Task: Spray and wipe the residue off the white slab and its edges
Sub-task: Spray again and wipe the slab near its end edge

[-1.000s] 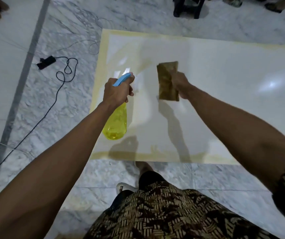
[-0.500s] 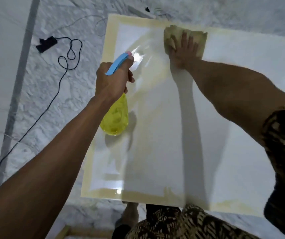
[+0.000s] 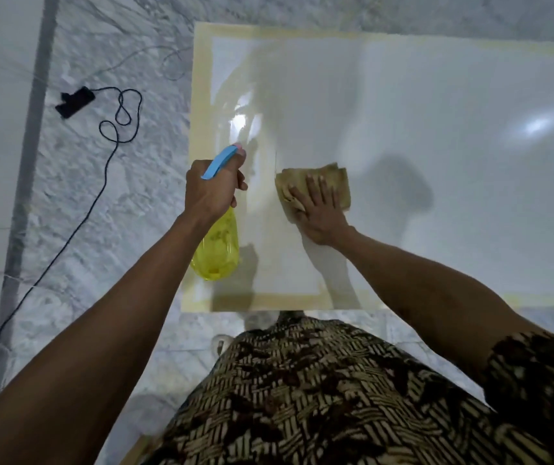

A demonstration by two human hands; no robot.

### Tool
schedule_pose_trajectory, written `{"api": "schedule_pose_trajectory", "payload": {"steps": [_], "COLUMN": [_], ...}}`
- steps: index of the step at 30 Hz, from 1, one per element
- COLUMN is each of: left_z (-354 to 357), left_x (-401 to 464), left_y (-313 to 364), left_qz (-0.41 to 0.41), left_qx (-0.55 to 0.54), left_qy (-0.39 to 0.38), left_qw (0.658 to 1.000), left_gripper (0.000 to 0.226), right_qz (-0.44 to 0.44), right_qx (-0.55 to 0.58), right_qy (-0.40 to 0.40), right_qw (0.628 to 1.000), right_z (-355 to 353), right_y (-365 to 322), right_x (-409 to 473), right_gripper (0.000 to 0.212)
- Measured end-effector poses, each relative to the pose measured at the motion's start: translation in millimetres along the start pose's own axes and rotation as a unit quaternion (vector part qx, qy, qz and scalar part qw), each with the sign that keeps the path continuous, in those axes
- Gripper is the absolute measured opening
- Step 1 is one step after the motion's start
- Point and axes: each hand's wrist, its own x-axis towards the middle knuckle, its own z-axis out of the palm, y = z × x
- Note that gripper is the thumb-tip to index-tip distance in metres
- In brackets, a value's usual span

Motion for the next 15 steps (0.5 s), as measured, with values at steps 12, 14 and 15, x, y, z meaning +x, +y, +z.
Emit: {"api": "schedule_pose_trajectory", "payload": {"steps": [12, 14, 15], "left_z": [-29.8, -32.5, -33.8], "left_x": [-127.0, -132.3, -133.0], "left_y": [-70.0, -66.6, -63.4], "left_qz": [0.022, 0.023, 0.023], "left_qx": [0.011, 0.008, 0.012], "left_qy": [-0.042, -0.039, -0.036], "left_qw": [0.999, 0.999, 0.999], "left_gripper": [0.033, 0.036, 0.039], "right_qz": [0.030, 0.111, 0.153], "right_qx": [0.098, 0.215, 0.298], "right_qy": [-0.184, -0.187, -0.173], "right_qw": [0.977, 0.952, 0.926], "right_z": [32.7, 8.2, -6.2], "right_y": [-90.9, -108.4, -117.6], "right_x": [-179.4, -181.9, -181.6], "right_gripper": [0.068, 0.052, 0.048]}}
